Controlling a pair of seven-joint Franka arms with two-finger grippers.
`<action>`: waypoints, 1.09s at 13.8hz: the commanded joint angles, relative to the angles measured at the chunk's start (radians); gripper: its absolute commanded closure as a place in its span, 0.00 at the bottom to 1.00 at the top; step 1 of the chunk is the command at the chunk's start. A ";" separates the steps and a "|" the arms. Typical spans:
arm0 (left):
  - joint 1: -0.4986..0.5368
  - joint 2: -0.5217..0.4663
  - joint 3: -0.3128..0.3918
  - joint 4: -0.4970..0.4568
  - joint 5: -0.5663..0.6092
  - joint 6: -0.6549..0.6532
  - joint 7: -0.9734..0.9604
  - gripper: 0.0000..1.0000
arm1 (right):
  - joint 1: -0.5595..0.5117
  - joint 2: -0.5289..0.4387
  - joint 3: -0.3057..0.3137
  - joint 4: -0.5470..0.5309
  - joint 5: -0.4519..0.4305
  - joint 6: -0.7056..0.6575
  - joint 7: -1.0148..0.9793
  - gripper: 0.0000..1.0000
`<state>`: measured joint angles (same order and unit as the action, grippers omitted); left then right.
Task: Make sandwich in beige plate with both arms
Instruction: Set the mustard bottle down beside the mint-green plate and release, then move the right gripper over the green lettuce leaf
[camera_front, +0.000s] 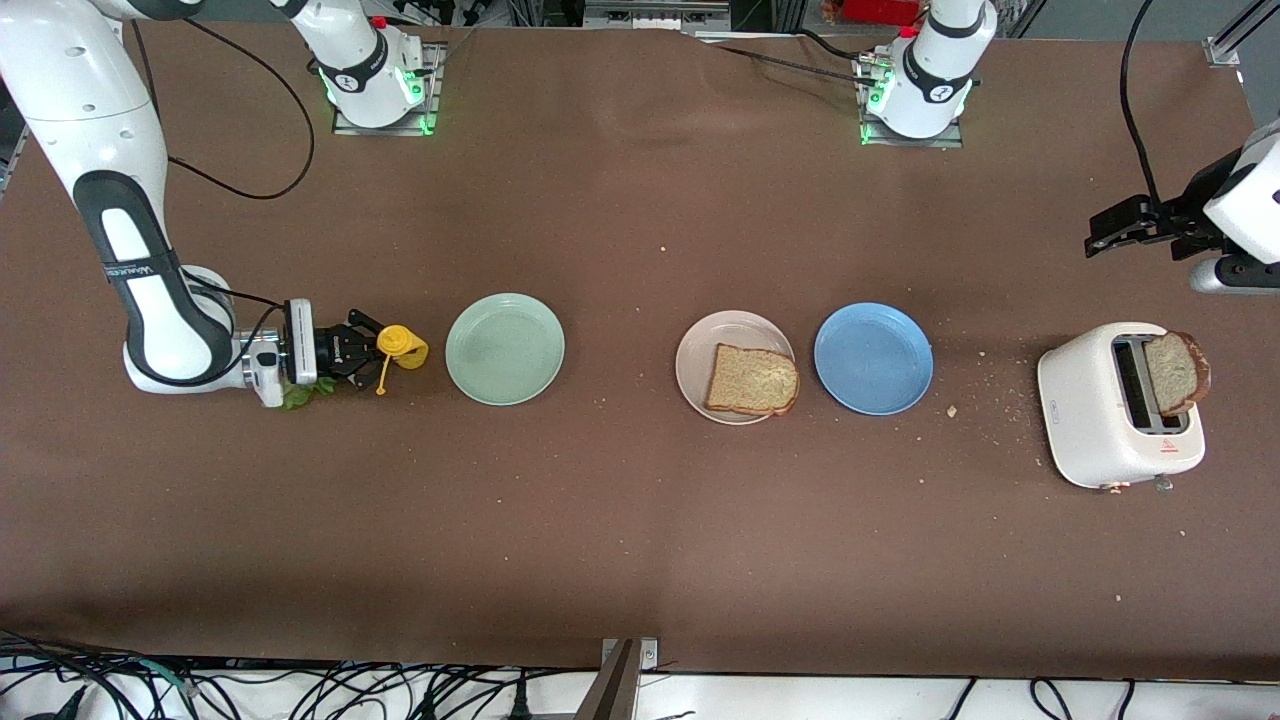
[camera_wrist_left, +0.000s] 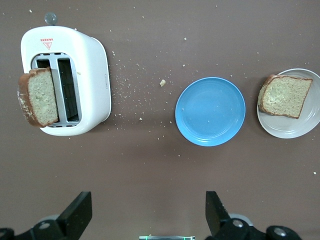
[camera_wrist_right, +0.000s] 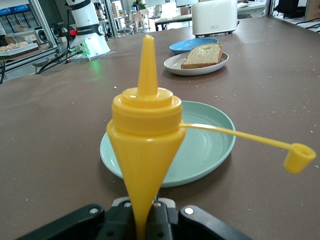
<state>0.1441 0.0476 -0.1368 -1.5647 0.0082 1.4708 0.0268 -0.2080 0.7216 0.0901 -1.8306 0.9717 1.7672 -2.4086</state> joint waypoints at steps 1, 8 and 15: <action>-0.009 -0.008 -0.027 0.008 -0.008 -0.023 0.001 0.00 | -0.025 0.036 0.011 0.050 0.021 -0.041 -0.026 0.98; -0.018 0.043 -0.036 0.024 0.010 0.002 0.001 0.00 | -0.025 -0.017 -0.026 0.140 -0.072 -0.077 0.184 0.00; -0.017 0.049 -0.033 0.038 0.059 0.003 0.013 0.00 | -0.007 -0.172 -0.033 0.217 -0.433 -0.031 0.688 0.00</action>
<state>0.1340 0.0842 -0.1701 -1.5528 0.0403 1.4797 0.0268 -0.2265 0.5876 0.0609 -1.6097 0.6159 1.7184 -1.8309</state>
